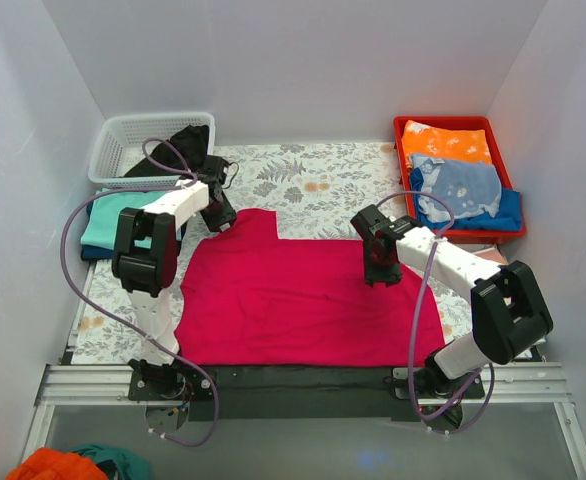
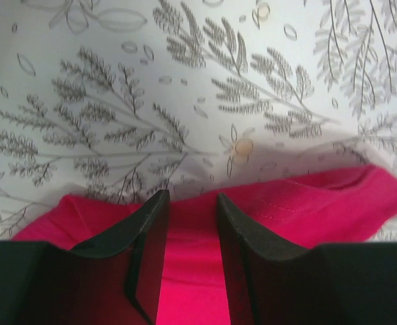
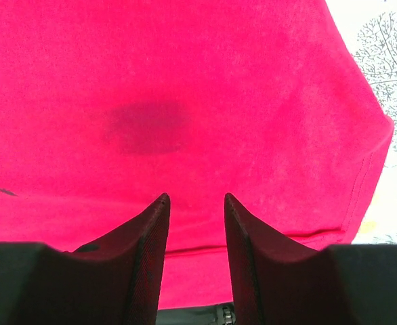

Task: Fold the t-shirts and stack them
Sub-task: Fold the tshirt

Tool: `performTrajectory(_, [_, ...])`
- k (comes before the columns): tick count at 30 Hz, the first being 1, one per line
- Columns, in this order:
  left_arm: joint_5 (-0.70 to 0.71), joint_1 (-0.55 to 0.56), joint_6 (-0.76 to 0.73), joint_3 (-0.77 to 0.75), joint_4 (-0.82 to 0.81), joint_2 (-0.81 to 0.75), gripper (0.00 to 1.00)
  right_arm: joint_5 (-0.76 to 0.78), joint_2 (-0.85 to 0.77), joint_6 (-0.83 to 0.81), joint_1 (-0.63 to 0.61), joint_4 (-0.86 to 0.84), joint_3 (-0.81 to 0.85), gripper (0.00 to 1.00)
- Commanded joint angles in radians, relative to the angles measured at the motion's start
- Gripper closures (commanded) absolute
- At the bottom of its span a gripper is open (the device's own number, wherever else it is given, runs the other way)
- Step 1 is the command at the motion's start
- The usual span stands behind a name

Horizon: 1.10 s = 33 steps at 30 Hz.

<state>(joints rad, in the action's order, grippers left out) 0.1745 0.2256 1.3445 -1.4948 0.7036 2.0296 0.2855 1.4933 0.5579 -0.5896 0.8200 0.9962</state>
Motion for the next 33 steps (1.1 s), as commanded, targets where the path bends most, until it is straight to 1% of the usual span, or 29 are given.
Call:
performTrajectory(1, [-0.095,0.008,-0.056,0.065,-0.052,-0.166,0.67,0.011,0.016,0.005,-0.004,-0.015,-0.016,0.56])
performTrajectory(8, [-0.173,0.012,-0.113,0.120,-0.104,-0.223,0.68,0.006,0.027,-0.007,-0.006,-0.025,-0.016,0.57])
performTrajectory(10, [-0.229,0.012,-0.130,0.131,-0.112,-0.215,0.68,0.007,0.030,-0.009,-0.006,-0.027,-0.014,0.57])
performTrajectory(13, [-0.234,0.020,-0.127,0.148,-0.099,-0.198,0.68,0.007,0.031,-0.013,-0.007,-0.027,-0.016,0.57])
performTrajectory(16, [-0.306,0.020,-0.139,0.165,-0.115,-0.192,0.68,0.011,0.038,-0.015,-0.007,-0.028,-0.021,0.58])
performTrajectory(19, [-0.354,0.041,-0.149,0.177,-0.110,-0.187,0.68,0.011,0.042,-0.015,-0.007,-0.031,-0.024,0.58])
performTrajectory(24, [-0.392,0.099,-0.168,0.255,-0.118,-0.229,0.69,0.012,0.053,-0.016,-0.009,-0.038,-0.022,0.59])
performTrajectory(25, [-0.447,0.109,-0.195,0.269,-0.122,-0.248,0.69,0.012,0.056,-0.018,-0.007,-0.036,-0.024,0.59])
performTrajectory(26, [-0.455,0.119,-0.199,0.284,-0.124,-0.262,0.69,0.012,0.058,-0.018,-0.007,-0.039,-0.024,0.59])
performTrajectory(27, [-0.446,0.139,-0.197,0.309,-0.125,-0.275,0.69,0.012,0.058,-0.018,-0.007,-0.039,-0.024,0.59])
performTrajectory(30, [-0.399,0.147,-0.190,0.341,-0.125,-0.328,0.70,0.012,0.064,-0.019,-0.007,-0.042,-0.025,0.59])
performTrajectory(31, [-0.367,0.147,-0.185,0.344,-0.127,-0.347,0.70,0.012,0.065,-0.019,-0.007,-0.042,-0.025,0.59])
performTrajectory(33, [-0.253,0.146,-0.154,0.349,-0.144,-0.399,0.69,0.007,0.067,-0.023,-0.007,-0.047,-0.028,0.59])
